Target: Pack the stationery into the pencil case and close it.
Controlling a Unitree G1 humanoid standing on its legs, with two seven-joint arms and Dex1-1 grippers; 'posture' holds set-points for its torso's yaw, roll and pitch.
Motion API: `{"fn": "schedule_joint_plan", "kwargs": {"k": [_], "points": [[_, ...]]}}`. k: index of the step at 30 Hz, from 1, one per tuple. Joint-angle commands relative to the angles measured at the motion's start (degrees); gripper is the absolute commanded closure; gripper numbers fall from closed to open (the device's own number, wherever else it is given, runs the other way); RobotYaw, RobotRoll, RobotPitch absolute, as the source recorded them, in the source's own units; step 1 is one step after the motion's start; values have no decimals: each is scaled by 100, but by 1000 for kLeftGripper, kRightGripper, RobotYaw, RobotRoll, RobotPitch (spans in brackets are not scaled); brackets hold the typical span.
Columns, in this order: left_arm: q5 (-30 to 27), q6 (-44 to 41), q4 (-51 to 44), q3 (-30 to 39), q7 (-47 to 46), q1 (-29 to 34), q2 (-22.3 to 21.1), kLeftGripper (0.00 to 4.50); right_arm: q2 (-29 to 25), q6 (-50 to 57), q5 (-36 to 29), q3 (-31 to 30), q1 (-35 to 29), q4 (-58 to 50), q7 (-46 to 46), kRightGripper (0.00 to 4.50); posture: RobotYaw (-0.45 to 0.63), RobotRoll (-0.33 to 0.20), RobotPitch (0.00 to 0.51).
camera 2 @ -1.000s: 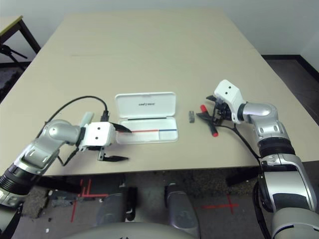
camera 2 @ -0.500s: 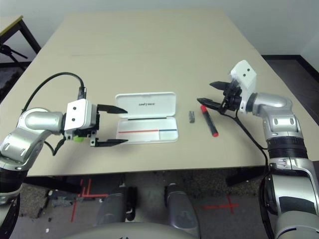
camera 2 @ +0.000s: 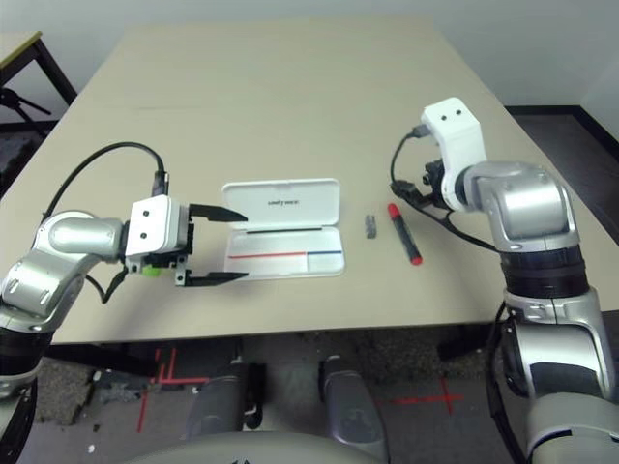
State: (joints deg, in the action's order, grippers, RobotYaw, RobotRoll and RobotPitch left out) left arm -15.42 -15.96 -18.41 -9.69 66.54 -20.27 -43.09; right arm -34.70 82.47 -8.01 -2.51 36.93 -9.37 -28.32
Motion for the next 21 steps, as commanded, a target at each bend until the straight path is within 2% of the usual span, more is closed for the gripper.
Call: {"fn": "schedule_joint_plan", "kwargs": {"k": [1, 8, 21], "points": [[81, 73, 124, -107, 17, -83, 8, 34, -85, 125, -6, -106, -292, -73, 180, 0, 15, 0, 114], [92, 132, 192, -169, 34, -137, 9, 34, -111, -220, -25, -158, -770, 82, 346, 0, 10, 0, 109], [119, 109, 171, -198, 13, -161, -25, 34, -130, -755, 10, -274, -893, 751, 392, 0, 16, 0, 104]]}}
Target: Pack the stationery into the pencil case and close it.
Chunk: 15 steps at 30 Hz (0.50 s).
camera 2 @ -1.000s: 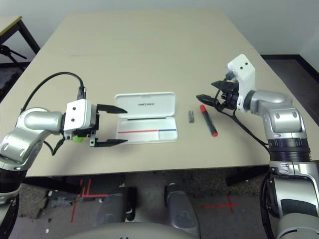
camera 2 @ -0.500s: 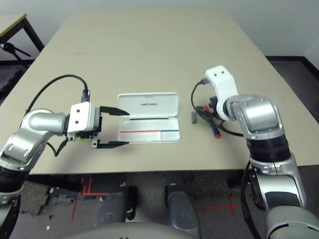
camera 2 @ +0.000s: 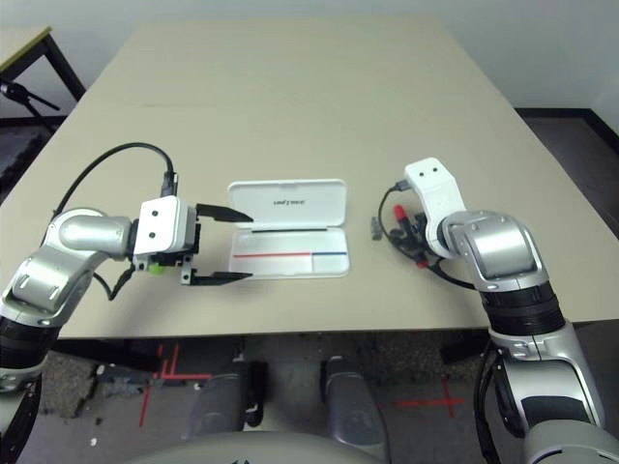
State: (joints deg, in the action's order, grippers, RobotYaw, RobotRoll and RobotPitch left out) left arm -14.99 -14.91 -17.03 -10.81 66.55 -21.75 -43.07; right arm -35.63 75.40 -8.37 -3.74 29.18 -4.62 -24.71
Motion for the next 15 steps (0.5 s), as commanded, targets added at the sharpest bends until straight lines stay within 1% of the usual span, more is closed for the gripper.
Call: {"fn": "schedule_joint_plan", "kwargs": {"k": [1, 7, 8, 9, 11, 15], "points": [[84, 3, 32, -86, 8, -12, -28, 34, -37, -69, 45, -178, -129, 315, 20, 0, 16, 0, 104], [133, -19, -11, -82, -17, 21, -39, 34, -90, -165, 37, -252, -228, 451, -58, 0, 26, 0, 103], [138, -22, -15, -81, -19, 25, -39, 0, -108, -191, 41, -255, -234, 484, -77, 407, 26, 0, 103], [144, -23, -20, -82, -22, 28, -37, 0, -129, -218, 42, -255, -237, 519, -96, 625, 25, 0, 104], [153, -24, -23, -86, -29, 30, -33, 0, -167, -252, 35, -251, -232, 576, -129, 1266, 24, 0, 105], [173, -8, 11, -95, -26, 11, -20, 0, -275, -342, 43, -211, -179, 778, -186, 2738, 20, 0, 106]]}}
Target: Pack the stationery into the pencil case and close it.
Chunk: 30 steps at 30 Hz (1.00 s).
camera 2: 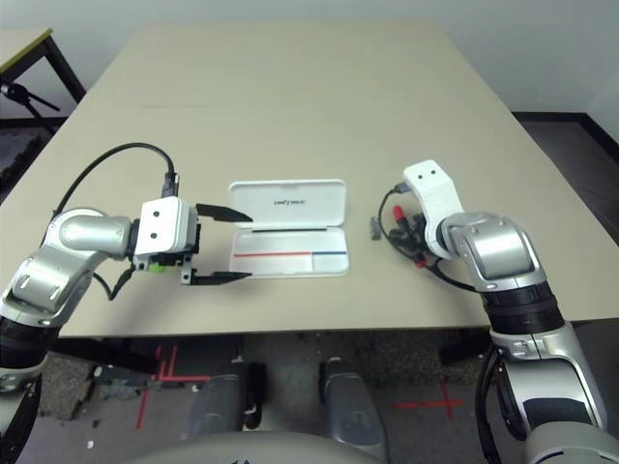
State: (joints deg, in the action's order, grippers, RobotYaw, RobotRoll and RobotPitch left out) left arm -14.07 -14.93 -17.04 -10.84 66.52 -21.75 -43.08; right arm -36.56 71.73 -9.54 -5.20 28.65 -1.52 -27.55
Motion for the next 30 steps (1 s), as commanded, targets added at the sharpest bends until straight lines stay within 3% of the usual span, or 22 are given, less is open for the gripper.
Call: {"fn": "schedule_joint_plan", "kwargs": {"k": [1, 3, 4, 13, 20, 25, 30], "points": [[84, -4, 13, -93, -22, 11, -17, 0, -213, -8, 165, -53, -107, 531, 94, 3084, 20, 0, 106], [92, 1, 24, -96, -17, 4, -12, 0, -279, -85, 174, -32, -41, 685, 83, 3836, 20, 0, 106], [97, 5, 35, -99, -14, -2, -7, 0, -314, -135, 180, -20, 4, 781, 77, 3979, 20, 0, 106], [89, 4, 35, -92, -8, 6, -20, 0, -717, -658, 161, -128, 350, 1251, -209, 3984, 18, 0, 112], [96, 10, 69, -91, 16, 2, -43, 0, -1759, -2426, 213, -687, 252, 652, -1908, 3984, 17, 0, 113], [120, 19, 104, -95, 33, -6, -81, 0, -2404, -3531, 96, -699, 90, 62, -3187, 3984, 14, 0, 111], [150, 37, 126, -108, 41, -5, -123, 0, -2312, -4023, -222, -628, 349, -510, -4013, 3984, 11, 0, 111]]}}
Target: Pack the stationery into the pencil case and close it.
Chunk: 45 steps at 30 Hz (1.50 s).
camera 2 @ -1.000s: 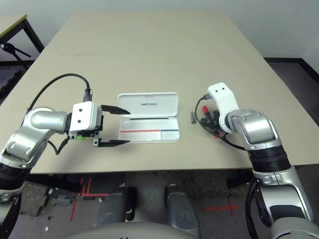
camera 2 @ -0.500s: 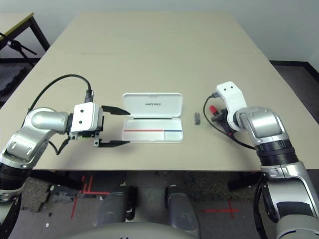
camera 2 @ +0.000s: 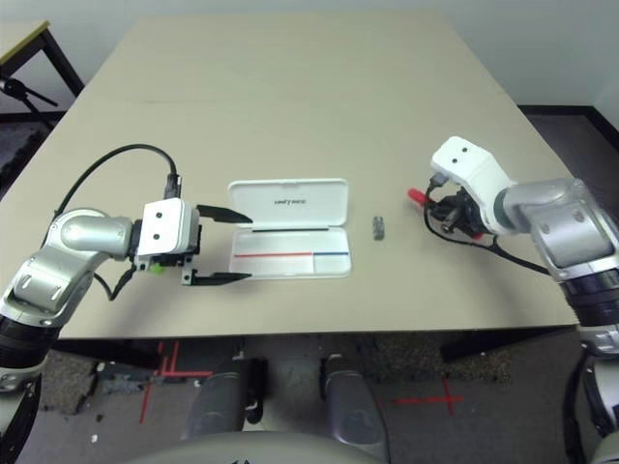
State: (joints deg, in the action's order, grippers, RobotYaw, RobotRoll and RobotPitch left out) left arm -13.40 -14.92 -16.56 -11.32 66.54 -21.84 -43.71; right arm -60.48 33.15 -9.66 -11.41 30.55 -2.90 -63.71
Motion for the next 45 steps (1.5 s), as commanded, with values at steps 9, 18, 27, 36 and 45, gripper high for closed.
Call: {"fn": "schedule_joint_plan", "kwargs": {"k": [9, 18, 27, 36, 45], "points": [[182, 102, 125, -95, 41, 0, -107, 0, 863, -380, 261, -905, 1020, -735, -847, 3984, 22, 0, 107], [228, 65, 46, -85, -23, 59, -81, 0, 2019, -333, 787, -1635, 1285, -430, -605, 3984, 48, 0, 104], [238, 23, -26, -64, -70, 101, -99, 0, 2710, -524, 1149, -1846, 1359, 302, -411, 3984, 61, 0, 100], [255, 12, -29, -67, -73, 89, -96, 0, 3216, -851, 1464, -1956, 1343, 847, -195, 3984, 62, 0, 99], [269, -2, -16, -67, -77, 83, -86, 0, 3258, -1069, 1240, -1653, 1320, 843, -251, 1496, 62, 0, 100]]}}
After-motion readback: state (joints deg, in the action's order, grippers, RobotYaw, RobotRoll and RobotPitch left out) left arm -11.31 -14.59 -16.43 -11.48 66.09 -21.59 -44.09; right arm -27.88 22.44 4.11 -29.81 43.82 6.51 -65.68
